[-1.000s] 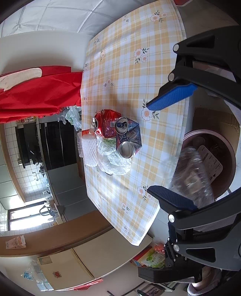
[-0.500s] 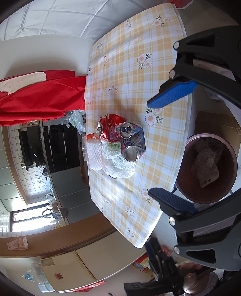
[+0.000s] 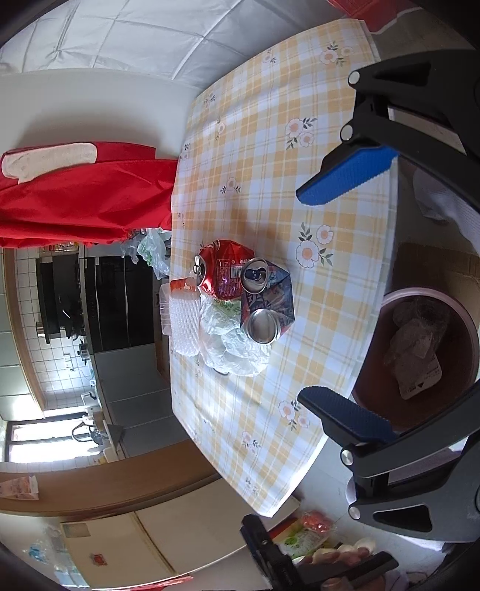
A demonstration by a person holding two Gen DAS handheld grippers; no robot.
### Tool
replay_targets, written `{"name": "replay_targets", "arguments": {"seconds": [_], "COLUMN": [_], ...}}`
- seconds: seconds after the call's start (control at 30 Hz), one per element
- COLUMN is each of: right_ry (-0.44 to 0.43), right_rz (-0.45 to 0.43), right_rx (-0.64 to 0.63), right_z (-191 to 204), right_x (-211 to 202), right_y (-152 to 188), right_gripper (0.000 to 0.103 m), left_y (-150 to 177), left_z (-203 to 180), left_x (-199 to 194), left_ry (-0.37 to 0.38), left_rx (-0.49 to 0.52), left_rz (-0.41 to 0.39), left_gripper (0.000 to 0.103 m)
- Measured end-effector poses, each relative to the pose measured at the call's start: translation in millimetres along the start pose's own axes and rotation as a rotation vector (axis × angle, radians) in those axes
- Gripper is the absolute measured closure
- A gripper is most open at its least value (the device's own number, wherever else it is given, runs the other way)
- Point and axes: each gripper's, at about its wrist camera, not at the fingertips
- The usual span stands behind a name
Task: Collect trash
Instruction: 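Grasp the blue carton with crushed silver cans with the right gripper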
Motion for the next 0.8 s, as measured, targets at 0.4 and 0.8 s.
{"name": "replay_targets", "arguments": {"seconds": [0.4, 0.8], "right_ry": [-0.004, 0.038], "right_rz": [0.136, 0.202], "right_rx": [-0.17, -0.244], "right_z": [32.1, 50.9], "right_x": [149.9, 205.7], "right_y": [-10.0, -12.9], "right_gripper": [0.016, 0.051], "left_y": [-5.2, -1.2], "left_z": [17.8, 31.9], "left_x": [59.7, 103.8], "left_ry": [-0.003, -0.004], "left_rx": [-0.033, -0.045], "left_rz": [0.044, 0.09], "left_gripper": [0.008, 0.008]}}
Point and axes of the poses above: each gripper's, at about its wrist camera, not at the fingertips, and x roughly the way its jaws point, z to its left, y to its underside, and after that the axes turned 3 degrees about x, right-handed
